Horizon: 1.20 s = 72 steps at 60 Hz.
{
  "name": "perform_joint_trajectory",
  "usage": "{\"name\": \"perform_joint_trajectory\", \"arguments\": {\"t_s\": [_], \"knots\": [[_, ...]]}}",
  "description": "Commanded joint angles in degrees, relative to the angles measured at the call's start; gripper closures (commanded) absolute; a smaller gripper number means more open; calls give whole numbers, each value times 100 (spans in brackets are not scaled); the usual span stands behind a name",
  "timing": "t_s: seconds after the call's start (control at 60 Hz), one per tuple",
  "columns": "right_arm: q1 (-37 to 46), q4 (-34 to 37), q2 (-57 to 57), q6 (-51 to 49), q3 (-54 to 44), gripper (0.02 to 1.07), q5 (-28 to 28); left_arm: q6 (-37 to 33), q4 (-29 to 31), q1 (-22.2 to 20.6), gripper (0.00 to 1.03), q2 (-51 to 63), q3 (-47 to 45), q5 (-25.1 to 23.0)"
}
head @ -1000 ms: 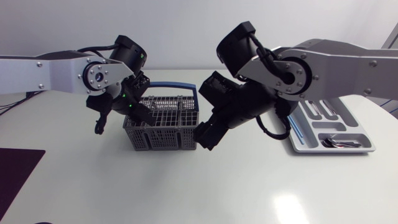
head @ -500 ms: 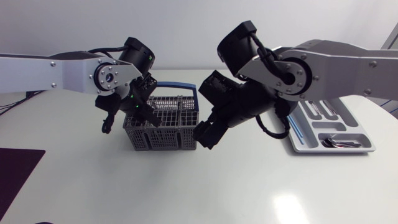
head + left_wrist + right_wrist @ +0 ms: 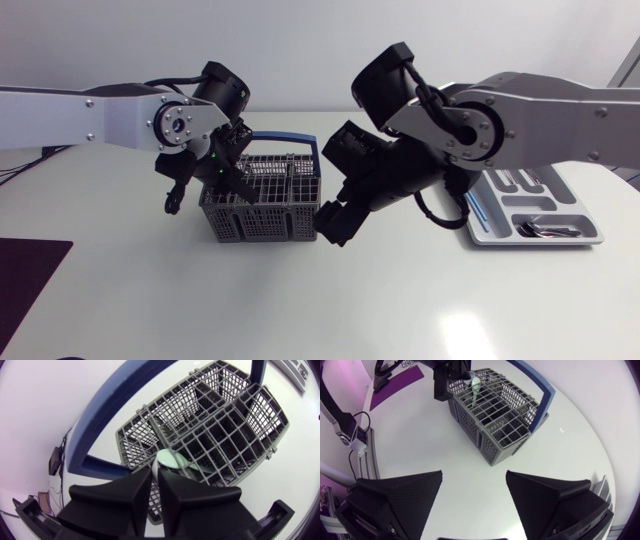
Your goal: Unload the cutlery basket into the drawer organizer.
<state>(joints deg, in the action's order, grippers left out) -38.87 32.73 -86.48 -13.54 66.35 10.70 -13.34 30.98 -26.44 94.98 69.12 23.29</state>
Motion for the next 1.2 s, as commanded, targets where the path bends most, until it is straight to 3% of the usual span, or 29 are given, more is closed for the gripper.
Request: {"name": "perform_joint_trajectory", "arguments": {"t_s": [0.0, 0.367, 1.017, 1.183], "knots": [[46, -47, 114, -70, -148, 15, 20, -28, -4, -46, 97, 100, 154, 27], [46, -65, 175, -87, -254, 14, 11, -2, -40, -125, 97, 3, 93, 255], [29, -118, 237, -61, -324, 14, 20, 139, -1349, -345, 97, -797, -1111, 572], [2, -127, 237, -52, -307, 14, 20, 78, -1420, -362, 97, -946, -1217, 633]]}}
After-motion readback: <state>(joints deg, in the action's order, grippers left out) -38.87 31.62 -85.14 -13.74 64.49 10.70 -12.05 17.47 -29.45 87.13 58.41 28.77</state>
